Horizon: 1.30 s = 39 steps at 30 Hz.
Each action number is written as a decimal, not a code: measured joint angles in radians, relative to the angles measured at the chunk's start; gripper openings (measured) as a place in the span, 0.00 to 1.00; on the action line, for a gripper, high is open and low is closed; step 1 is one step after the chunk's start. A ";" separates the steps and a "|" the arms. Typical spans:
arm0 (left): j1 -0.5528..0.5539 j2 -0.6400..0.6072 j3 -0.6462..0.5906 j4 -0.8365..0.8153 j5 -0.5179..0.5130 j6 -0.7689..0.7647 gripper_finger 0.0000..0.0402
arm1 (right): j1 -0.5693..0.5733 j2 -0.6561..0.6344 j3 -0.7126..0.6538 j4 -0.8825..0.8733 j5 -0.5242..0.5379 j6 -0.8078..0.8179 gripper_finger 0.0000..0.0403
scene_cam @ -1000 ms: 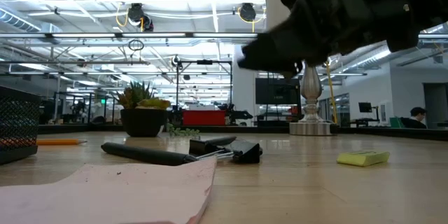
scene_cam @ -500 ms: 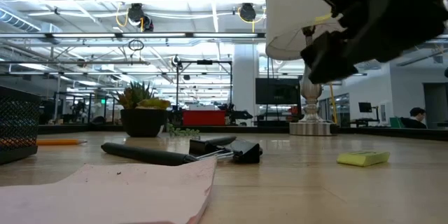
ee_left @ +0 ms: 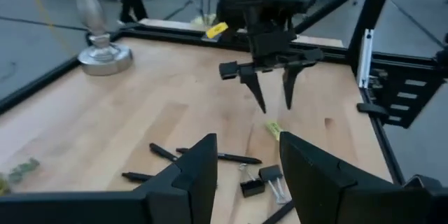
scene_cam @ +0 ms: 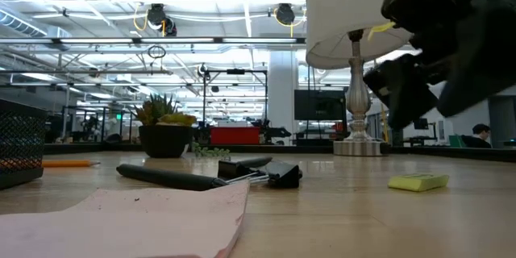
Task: Pick and place office supplies into organizer
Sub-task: Put the eraser into the bottom left section of the desk organizer
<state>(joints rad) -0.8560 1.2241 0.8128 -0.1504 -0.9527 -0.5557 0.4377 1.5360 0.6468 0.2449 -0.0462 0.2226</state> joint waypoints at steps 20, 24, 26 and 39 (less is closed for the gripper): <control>0.103 -0.113 -0.206 0.601 0.333 0.342 0.40 | 0.030 0.133 -0.131 0.284 0.056 -0.017 0.49; 0.103 -0.113 -0.206 0.598 0.334 0.340 0.40 | 0.030 0.149 -0.152 0.337 0.049 -0.001 0.49; 0.103 -0.113 -0.206 0.601 0.334 0.338 0.40 | 0.033 0.158 -0.153 0.343 0.055 -0.002 0.49; 0.102 -0.113 -0.206 0.597 0.334 0.319 0.40 | 0.081 0.258 -0.153 0.442 0.148 -0.065 0.33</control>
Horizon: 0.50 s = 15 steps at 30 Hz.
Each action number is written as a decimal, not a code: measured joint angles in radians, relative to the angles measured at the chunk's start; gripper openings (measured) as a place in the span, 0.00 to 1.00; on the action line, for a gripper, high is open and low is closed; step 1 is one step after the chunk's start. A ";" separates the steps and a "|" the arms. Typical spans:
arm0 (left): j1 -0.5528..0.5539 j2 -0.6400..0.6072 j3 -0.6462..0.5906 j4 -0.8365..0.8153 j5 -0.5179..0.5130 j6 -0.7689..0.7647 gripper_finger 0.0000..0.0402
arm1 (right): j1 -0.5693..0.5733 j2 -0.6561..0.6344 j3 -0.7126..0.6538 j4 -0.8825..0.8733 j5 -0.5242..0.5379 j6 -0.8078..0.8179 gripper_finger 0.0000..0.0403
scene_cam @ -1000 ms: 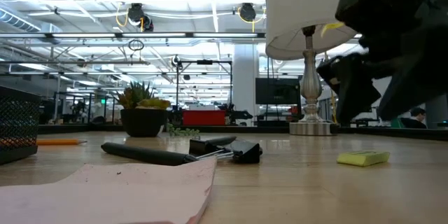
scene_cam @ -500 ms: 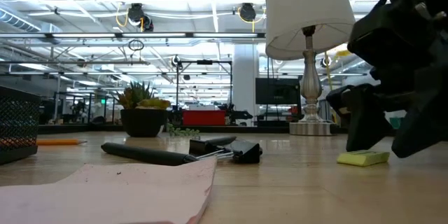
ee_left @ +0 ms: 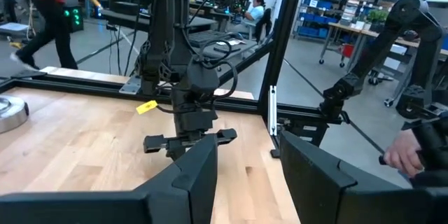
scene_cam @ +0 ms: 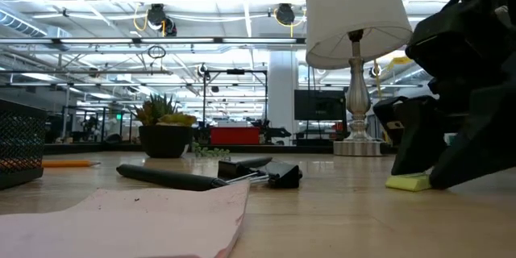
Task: Pick and place office supplies into organizer
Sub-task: Put the eraser into the bottom left section of the desk organizer
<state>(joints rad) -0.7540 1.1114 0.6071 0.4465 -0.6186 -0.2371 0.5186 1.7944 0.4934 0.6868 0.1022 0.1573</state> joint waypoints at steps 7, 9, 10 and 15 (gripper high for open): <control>0.000 0.000 0.000 0.000 -0.001 0.004 0.40 | 0.001 0.001 -0.001 0.007 -0.011 0.015 0.15; 0.000 -0.004 0.000 -0.003 0.000 -0.008 0.40 | 0.001 0.001 -0.001 0.027 -0.012 0.015 0.12; 0.002 -0.008 0.000 -0.006 0.009 -0.017 0.40 | 0.001 0.001 -0.002 0.043 -0.012 0.015 0.11; 0.016 -0.019 0.000 -0.048 0.047 -0.013 0.40 | 0.001 0.005 -0.004 0.113 -0.021 0.015 0.13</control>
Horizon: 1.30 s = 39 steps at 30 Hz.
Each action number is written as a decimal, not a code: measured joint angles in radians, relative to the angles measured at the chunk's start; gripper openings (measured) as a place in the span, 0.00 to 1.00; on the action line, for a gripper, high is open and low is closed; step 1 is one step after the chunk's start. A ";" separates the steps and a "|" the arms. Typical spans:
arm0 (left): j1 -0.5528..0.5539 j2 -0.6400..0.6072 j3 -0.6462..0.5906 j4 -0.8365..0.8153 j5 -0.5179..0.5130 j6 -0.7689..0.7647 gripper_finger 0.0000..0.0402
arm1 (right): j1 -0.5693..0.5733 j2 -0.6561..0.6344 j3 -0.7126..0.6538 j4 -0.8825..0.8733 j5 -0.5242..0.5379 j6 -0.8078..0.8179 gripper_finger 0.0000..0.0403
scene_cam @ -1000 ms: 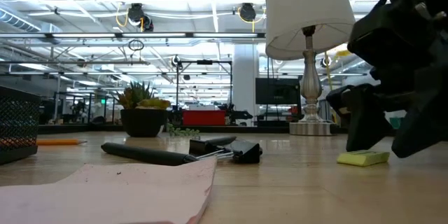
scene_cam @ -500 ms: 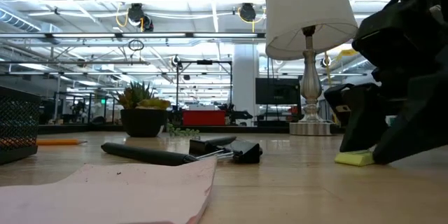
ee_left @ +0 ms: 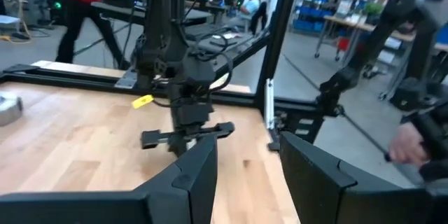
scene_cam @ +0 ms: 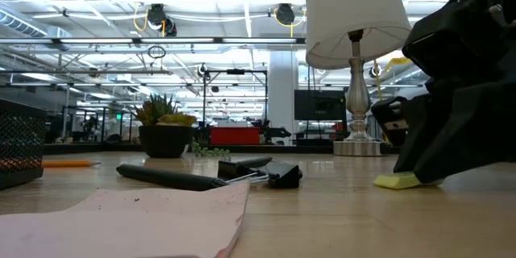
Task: Pick and place office supplies into organizer
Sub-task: Put the eraser into the bottom left section of the desk organizer
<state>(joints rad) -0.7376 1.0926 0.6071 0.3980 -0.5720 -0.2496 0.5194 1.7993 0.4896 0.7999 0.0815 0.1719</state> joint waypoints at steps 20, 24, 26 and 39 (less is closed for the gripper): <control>0.001 0.000 0.000 -0.073 -0.013 -0.018 0.40 | 0.004 0.000 0.013 0.132 -0.004 -0.023 0.13; 0.007 0.000 0.000 -0.082 -0.040 -0.049 0.40 | 0.007 0.000 0.059 0.139 0.001 -0.031 0.13; 0.007 0.000 0.000 -0.083 -0.042 -0.046 0.40 | 0.008 0.000 0.094 0.124 0.002 -0.037 0.13; 0.029 -0.153 0.000 -0.135 -0.091 -0.022 0.40 | 0.021 0.000 0.376 -0.054 0.049 -0.112 0.13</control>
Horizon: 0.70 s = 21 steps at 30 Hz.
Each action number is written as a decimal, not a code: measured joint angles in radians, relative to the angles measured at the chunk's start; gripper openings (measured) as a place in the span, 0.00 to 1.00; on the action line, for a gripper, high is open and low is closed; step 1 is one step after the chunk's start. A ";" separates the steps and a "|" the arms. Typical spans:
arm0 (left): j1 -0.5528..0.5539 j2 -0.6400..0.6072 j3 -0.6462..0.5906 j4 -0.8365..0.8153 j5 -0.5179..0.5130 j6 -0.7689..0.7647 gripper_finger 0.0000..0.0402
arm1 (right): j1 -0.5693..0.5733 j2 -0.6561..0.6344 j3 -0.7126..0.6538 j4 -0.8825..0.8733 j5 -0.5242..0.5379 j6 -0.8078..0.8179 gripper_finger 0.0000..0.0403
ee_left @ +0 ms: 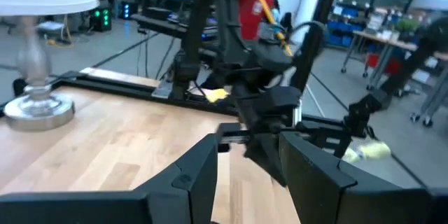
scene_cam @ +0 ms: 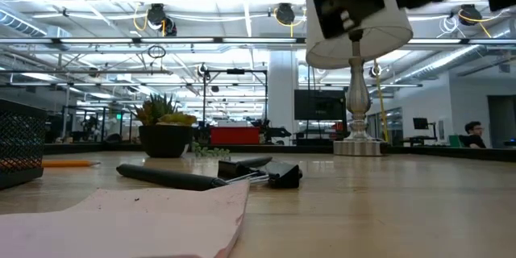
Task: Pick and place office supplies into organizer
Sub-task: Put the eraser into the bottom left section of the desk organizer
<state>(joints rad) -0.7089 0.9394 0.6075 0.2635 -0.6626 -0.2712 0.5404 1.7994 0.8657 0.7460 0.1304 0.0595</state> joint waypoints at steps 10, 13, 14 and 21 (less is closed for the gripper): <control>0.024 -0.161 0.000 -0.249 0.011 -0.106 0.40 | -0.027 0.207 0.215 -0.010 0.000 -0.042 0.13; 0.024 -0.169 0.000 -0.254 0.028 -0.103 0.40 | -0.043 0.269 0.314 -0.008 -0.009 -0.061 0.13; 0.026 -0.170 0.000 -0.255 0.029 -0.102 0.40 | -0.050 0.288 0.347 -0.008 -0.013 -0.062 0.13; 0.027 -0.180 0.000 -0.263 0.053 -0.106 0.40 | -0.088 0.440 0.591 -0.020 -0.128 -0.038 0.13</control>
<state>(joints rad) -0.6823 0.7591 0.6079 0.0004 -0.6094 -0.3775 0.4524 2.2396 1.4570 0.7256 0.0027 0.0212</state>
